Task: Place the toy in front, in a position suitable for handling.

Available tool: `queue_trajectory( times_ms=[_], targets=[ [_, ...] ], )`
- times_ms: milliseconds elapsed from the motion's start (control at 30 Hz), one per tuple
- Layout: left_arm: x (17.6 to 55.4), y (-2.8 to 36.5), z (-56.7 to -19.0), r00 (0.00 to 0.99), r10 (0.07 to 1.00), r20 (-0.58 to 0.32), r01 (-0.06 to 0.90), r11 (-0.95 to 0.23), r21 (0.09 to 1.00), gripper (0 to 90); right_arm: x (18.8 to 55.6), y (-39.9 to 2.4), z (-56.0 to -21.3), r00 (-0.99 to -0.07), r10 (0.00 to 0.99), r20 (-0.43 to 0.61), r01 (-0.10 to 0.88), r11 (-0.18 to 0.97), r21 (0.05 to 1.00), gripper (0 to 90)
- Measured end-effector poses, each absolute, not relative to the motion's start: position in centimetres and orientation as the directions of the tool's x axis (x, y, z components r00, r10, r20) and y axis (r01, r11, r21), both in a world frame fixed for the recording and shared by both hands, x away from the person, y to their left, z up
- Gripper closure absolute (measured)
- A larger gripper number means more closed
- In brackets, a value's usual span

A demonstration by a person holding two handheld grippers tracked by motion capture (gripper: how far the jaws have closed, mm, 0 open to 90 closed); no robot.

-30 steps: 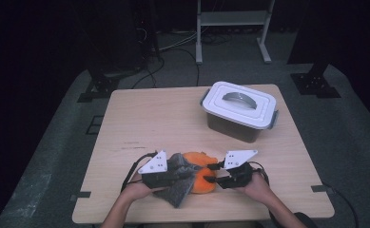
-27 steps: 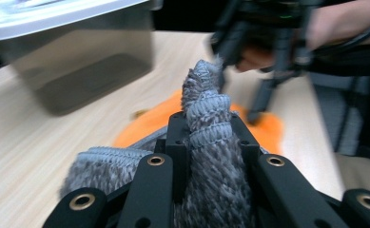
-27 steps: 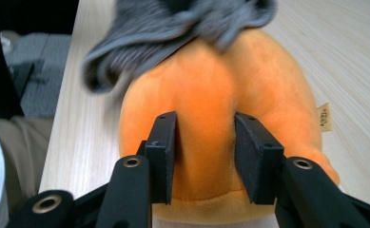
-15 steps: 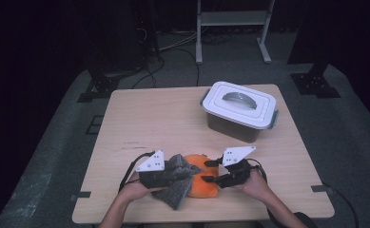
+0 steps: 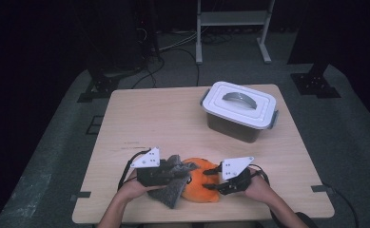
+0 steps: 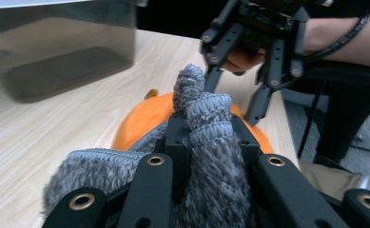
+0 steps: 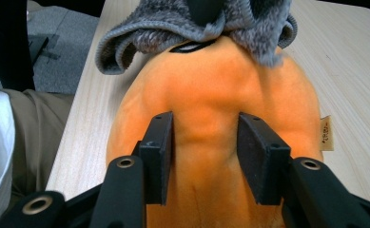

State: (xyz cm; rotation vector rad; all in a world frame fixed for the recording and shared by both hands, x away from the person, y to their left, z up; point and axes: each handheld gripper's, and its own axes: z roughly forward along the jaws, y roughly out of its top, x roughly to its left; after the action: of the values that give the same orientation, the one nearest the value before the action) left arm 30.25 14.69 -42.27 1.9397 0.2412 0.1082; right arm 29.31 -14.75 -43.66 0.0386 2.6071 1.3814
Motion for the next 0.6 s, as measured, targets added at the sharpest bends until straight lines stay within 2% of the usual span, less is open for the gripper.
queue_trajectory(
  times_ms=[100,200,300,400,533,600],
  targets=[
    [30.6,15.4,-42.1,0.958,0.285,0.009,0.107,-0.388,0.916,74.8,29.3,-15.0,-43.8,-0.981,0.115,-0.153,-0.064,0.556,0.829,58.3],
    [31.0,16.4,-41.9,0.940,0.341,0.007,0.129,-0.375,0.918,75.0,29.3,-15.0,-43.9,-0.981,0.112,-0.158,-0.070,0.553,0.830,59.3],
    [31.0,16.6,-41.7,0.948,0.317,-0.039,0.144,-0.314,0.938,75.2,29.3,-14.9,-43.9,-0.981,0.108,-0.159,-0.074,0.554,0.829,59.4],
    [30.5,15.1,-40.8,0.970,0.236,-0.050,0.116,-0.274,0.955,75.2,29.3,-14.6,-43.8,-0.982,0.102,-0.162,-0.079,0.553,0.829,59.7],
    [30.5,13.2,-41.2,0.973,0.229,0.016,0.081,-0.406,0.910,75.2,29.0,-14.1,-43.8,-0.981,0.086,-0.172,-0.097,0.553,0.827,59.8],
    [30.7,13.5,-42.1,0.971,0.237,-0.018,0.116,-0.408,0.906,75.3,28.9,-14.2,-43.8,-0.981,0.092,-0.173,-0.094,0.554,0.827,59.7]
  ],
)
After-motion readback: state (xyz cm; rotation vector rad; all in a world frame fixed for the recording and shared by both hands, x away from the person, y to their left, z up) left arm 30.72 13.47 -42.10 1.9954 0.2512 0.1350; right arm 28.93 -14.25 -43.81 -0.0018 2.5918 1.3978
